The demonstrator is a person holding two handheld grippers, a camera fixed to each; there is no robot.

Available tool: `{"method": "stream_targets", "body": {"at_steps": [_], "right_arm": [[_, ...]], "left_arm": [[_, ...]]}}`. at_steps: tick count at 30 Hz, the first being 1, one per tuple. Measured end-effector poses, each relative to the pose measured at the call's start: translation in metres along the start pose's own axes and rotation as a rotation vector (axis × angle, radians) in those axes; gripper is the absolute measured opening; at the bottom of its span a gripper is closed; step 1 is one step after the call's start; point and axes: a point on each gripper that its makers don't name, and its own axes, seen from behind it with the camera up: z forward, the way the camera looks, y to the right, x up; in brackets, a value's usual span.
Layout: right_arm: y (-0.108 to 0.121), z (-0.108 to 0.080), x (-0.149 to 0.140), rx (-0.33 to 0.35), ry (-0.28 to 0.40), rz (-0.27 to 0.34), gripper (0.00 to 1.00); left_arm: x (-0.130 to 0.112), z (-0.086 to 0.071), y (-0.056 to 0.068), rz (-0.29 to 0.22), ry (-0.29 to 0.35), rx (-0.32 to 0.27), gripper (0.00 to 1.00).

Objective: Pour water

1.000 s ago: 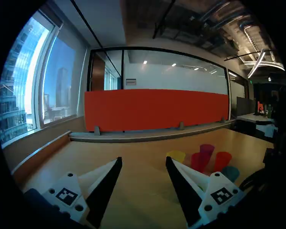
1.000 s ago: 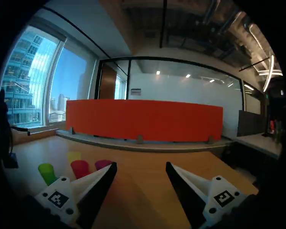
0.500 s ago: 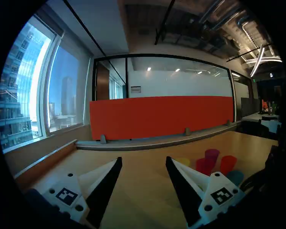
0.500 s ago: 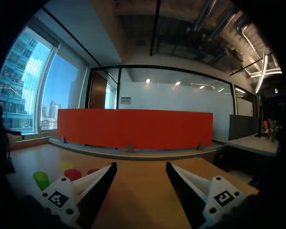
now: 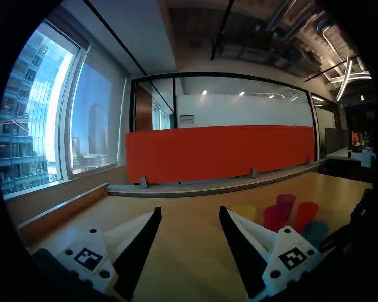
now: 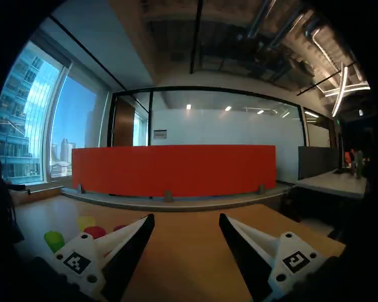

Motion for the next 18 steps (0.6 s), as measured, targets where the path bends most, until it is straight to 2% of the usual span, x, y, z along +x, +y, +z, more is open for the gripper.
{"method": "stream_targets", "body": {"at_steps": [12, 18], "right_arm": [[-0.003, -0.006, -0.014, -0.003, -0.021, 0.004, 0.99], [-0.004, -0.008, -0.016, -0.007, -0.029, 0.012, 0.99]], "left_arm": [[-0.015, -0.007, -0.002, -0.039, 0.02, 0.019, 0.84], [-0.023, -0.007, -0.01, -0.03, 0.028, 0.03, 0.84]]}}
